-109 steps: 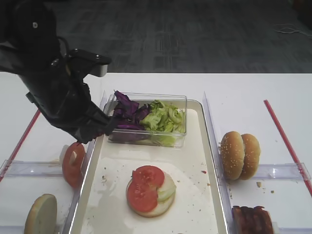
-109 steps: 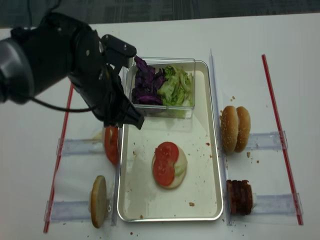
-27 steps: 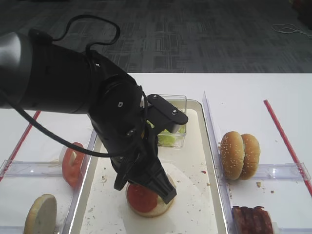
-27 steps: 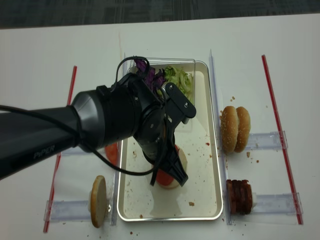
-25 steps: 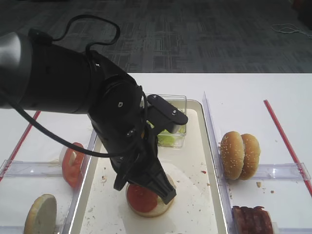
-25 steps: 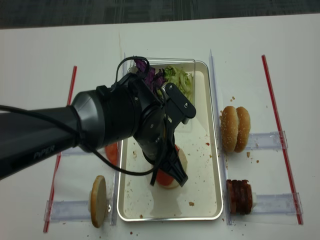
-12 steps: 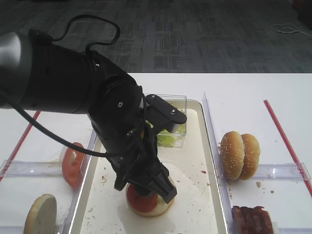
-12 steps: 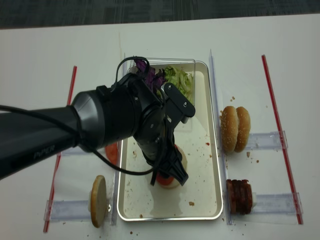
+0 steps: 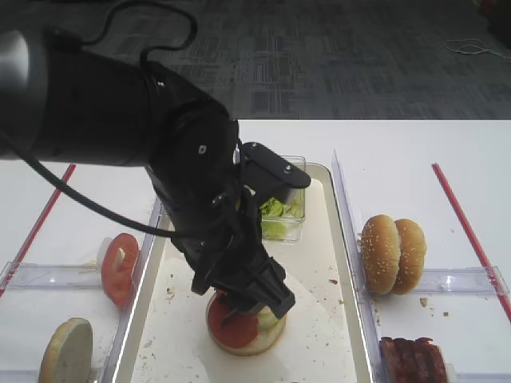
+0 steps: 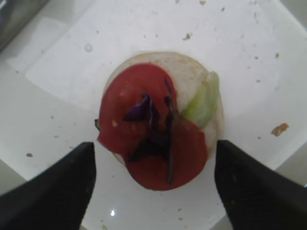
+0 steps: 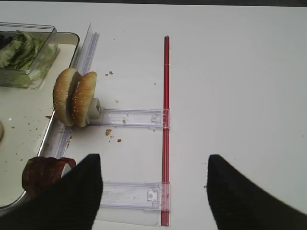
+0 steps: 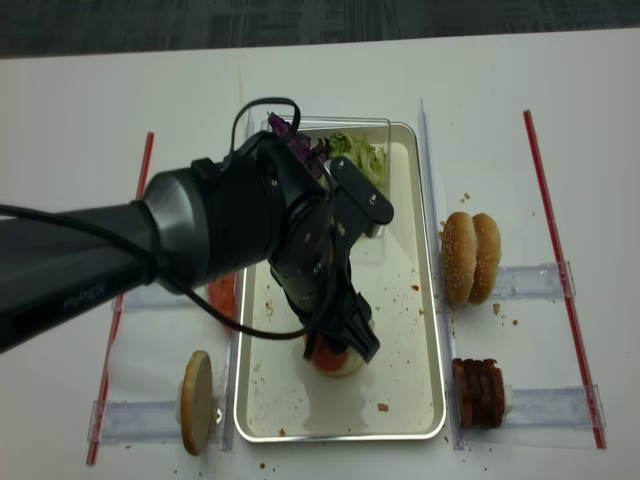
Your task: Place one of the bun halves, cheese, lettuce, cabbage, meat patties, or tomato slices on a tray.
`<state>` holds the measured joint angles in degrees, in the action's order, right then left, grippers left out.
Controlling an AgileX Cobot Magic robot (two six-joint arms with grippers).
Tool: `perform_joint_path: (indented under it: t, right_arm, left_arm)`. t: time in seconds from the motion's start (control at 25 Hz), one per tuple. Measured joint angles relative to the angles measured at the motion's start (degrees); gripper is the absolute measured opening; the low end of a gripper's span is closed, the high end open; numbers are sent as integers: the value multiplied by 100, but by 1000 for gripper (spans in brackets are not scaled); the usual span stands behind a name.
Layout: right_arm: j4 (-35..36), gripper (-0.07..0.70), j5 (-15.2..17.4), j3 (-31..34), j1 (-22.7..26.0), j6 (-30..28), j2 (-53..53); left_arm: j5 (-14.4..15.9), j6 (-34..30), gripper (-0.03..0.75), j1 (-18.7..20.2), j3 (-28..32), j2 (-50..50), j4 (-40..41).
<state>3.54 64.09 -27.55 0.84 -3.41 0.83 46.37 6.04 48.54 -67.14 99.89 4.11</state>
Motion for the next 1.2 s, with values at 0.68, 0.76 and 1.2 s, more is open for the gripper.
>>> perform_joint_path:
  t: [0.68,0.76,1.2]
  right_arm:
    - [0,506,0,0,0,0,0]
    - [0,506,0,0,0,0,0]
    - [0,506,0,0,0,0,0]
  left_arm:
    - [667,0,513,-73,-790,-1083,132]
    - [754,0,513,-265,-790,-1083,172]
    - [1135,0,513,-3471,-790,-1083,509]
